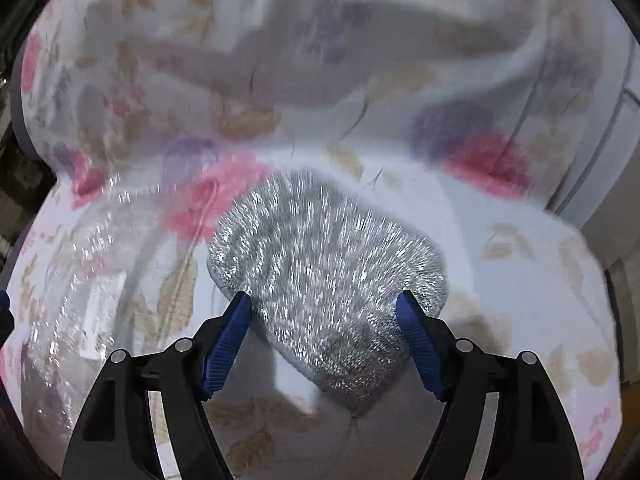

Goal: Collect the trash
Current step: 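Grasp the clear plastic tray with the left gripper while the right gripper holds the scrubber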

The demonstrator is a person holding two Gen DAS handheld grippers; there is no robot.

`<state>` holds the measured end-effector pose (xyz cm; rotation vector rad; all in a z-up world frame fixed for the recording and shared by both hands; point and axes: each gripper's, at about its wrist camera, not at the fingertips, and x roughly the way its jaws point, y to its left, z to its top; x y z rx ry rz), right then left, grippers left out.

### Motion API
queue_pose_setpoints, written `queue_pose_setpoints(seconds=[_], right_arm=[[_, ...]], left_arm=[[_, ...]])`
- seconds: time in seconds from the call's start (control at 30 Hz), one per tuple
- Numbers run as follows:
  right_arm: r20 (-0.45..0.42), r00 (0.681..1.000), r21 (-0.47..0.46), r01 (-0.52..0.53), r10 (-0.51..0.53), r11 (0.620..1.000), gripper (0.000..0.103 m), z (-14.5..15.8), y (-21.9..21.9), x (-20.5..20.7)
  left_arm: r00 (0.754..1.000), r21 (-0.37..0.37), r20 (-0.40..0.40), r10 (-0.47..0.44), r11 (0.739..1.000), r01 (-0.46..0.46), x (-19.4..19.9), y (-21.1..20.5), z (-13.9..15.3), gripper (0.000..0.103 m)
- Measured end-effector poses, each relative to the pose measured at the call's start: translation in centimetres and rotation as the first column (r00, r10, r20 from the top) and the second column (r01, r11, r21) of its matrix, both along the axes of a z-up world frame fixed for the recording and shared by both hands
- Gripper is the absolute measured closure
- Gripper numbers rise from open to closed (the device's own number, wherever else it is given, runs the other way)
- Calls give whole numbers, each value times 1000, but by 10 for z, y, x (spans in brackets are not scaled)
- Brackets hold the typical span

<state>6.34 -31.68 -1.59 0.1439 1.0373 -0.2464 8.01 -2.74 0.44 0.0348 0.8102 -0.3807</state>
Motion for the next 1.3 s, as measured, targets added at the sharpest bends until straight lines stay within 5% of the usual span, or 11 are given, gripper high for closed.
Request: queue_pose_setpoints(seconds=[0.1, 0.23, 0.53, 0.7, 0.97, 1.03, 1.3], right_arm=[[5, 1000, -20, -6, 6, 1000, 48, 3, 2, -2], [30, 999, -52, -16, 18, 999, 94, 12, 8, -10], [225, 974, -71, 20, -4, 997, 95, 79, 13, -74], [229, 973, -60, 4, 9, 998, 95, 84, 23, -105], [219, 976, -37, -2, 10, 999, 94, 80, 31, -133], [223, 975, -35, 6, 2, 999, 94, 80, 31, -136], [254, 967, -41, 21, -10, 999, 94, 93, 33, -150]], left_arm=[[1000, 0, -5, 1, 1000, -1, -3, 1, -1, 36], [1000, 3, 2, -2, 1000, 2, -7, 1, 3, 36], [1000, -2, 11, -17, 1000, 17, -13, -4, 10, 36], [999, 23, -24, -48, 999, 49, 0, -22, -2, 61], [990, 40, -131, -54, 997, 60, 33, -42, -25, 81], [991, 45, -122, -59, 997, 65, 34, -43, -24, 95], [996, -92, 10, -87, 992, 87, -2, -28, 22, 99]])
